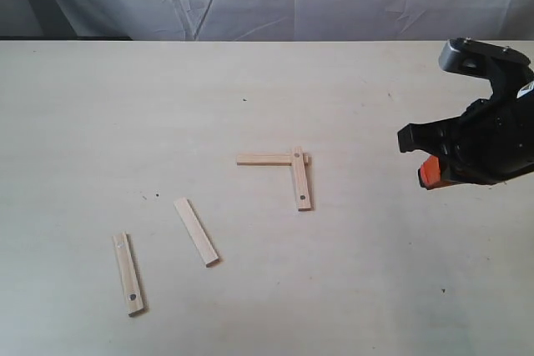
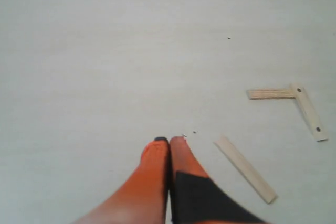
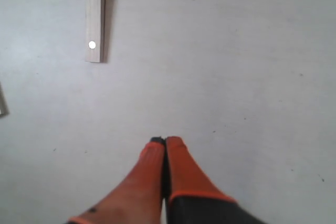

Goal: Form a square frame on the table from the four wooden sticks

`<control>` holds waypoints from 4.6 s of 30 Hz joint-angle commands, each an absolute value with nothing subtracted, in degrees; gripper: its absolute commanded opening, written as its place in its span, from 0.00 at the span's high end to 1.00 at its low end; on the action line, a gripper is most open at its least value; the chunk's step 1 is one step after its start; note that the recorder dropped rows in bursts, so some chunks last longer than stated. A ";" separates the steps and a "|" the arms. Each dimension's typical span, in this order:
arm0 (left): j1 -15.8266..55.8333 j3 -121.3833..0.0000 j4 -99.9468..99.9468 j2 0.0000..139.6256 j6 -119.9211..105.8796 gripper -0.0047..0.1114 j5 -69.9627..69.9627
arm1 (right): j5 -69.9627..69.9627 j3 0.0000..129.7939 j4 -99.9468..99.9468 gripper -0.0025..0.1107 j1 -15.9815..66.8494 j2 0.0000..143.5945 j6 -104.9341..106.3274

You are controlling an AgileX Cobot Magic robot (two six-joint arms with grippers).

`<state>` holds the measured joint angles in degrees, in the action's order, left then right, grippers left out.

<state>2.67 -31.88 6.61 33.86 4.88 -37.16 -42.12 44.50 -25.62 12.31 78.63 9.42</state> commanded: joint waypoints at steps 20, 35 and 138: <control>33.44 -46.76 -10.02 89.04 50.31 0.96 -24.62 | -39.19 44.25 -27.09 0.98 11.98 78.00 9.56; 36.35 -51.78 -25.58 100.00 74.19 0.52 -32.91 | -38.96 44.25 -25.58 0.98 11.98 78.00 9.69; 34.18 -69.16 -20.48 115.80 55.17 0.91 -24.26 | -35.45 44.35 -26.57 0.98 11.98 78.00 8.97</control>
